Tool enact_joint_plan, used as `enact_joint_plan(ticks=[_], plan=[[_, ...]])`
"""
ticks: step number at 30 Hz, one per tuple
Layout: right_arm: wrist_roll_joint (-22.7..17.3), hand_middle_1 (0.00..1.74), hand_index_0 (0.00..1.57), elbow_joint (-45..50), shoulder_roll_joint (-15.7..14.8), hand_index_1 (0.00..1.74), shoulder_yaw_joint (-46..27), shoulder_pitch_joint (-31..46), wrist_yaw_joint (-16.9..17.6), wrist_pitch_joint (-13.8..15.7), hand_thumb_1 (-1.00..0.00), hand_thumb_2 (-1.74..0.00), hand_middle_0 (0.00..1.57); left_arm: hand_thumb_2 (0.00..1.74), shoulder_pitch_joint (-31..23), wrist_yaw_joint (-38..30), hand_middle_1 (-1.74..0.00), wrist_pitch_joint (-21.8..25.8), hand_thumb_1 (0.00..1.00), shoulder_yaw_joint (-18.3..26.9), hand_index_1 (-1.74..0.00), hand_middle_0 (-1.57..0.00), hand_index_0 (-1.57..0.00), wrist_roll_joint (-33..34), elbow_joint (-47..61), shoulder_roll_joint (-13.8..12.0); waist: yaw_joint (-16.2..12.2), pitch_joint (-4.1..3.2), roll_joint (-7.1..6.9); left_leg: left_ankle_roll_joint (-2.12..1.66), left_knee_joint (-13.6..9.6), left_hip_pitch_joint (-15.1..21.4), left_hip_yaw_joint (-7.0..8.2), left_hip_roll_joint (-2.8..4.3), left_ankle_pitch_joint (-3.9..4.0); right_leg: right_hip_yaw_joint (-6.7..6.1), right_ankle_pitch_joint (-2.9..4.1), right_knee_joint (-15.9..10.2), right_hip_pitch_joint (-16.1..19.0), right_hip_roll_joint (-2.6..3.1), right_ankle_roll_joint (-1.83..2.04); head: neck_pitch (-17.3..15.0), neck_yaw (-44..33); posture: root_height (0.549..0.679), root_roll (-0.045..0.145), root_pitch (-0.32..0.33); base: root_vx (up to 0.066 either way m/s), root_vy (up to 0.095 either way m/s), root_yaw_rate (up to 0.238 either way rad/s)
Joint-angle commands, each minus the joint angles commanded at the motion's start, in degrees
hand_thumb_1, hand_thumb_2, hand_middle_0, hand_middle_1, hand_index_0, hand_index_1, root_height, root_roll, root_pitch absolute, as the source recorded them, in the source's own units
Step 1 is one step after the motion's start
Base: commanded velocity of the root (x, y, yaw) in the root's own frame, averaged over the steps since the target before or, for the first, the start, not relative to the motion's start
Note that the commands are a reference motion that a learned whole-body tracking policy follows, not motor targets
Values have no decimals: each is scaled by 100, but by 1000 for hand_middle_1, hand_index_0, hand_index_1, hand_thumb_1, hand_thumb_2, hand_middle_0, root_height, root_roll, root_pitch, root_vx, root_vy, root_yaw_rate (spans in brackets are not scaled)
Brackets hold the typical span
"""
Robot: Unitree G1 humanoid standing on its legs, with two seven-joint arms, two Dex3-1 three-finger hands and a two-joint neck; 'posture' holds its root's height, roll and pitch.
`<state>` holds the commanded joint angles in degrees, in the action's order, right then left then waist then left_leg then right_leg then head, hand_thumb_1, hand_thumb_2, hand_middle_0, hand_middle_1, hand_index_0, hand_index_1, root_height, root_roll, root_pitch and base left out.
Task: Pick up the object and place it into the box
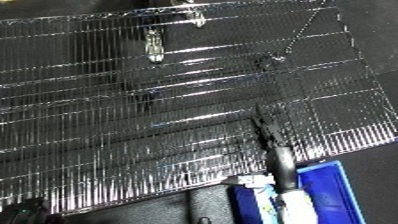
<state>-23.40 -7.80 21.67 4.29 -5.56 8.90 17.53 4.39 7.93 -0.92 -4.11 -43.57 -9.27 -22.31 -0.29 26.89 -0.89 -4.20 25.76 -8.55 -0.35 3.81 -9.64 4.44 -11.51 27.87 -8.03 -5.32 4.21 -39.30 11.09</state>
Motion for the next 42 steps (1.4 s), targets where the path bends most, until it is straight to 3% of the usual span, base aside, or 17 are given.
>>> enact_joint_plan(ticks=[19,24,31,38,42], plan=[[119,0,0,-25,-46,0,20,53,62,-3,0,0,0,1740,-65,31,-1740,-9,1000,59,-1740,-1570,-1570,12,22,28,-32,2,1,-22,94,-20,40,14,-47,-35,-11,19,9,-23,20,-125,-11,668,37,-91,6,1,-24],[215,0,0,-48,-52,0,-20,66,277,44,0,0,0,1740,-79,59,-1740,-16,1000,73,-1740,-1570,-1570,16,9,26,-41,15,5,-21,136,-44,55,10,-66,-45,-7,44,-8,-33,30,-96,8,668,37,-92,14,-3,-12],[273,0,0,-10,-54,0,-145,35,723,293,0,0,0,1740,-83,32,-1740,4,1000,65,-1740,-1570,-1570,58,69,-19,-78,121,28,-2,277,-158,89,9,-114,-85,-15,191,-151,-35,47,91,261,666,37,-90,4,-15,-35],[269,0,0,-45,65,0,-166,-110,690,272,0,0,0,1740,15,46,-1740,42,1000,33,-1740,-1570,-1570,59,163,-104,-100,268,88,19,466,-393,87,-21,-158,-131,-41,409,-409,-23,42,335,508,662,39,-81,-12,-13,-25],[269,0,0,-79,138,0,-75,-232,724,223,0,0,0,1740,144,35,-1740,66,1000,-68,-1740,-1570,-1570,87,240,-135,-103,290,108,28,557,-597,87,-44,-159,-144,-40,515,-624,-4,42,436,603,661,40,-63,-28,-21,0]])
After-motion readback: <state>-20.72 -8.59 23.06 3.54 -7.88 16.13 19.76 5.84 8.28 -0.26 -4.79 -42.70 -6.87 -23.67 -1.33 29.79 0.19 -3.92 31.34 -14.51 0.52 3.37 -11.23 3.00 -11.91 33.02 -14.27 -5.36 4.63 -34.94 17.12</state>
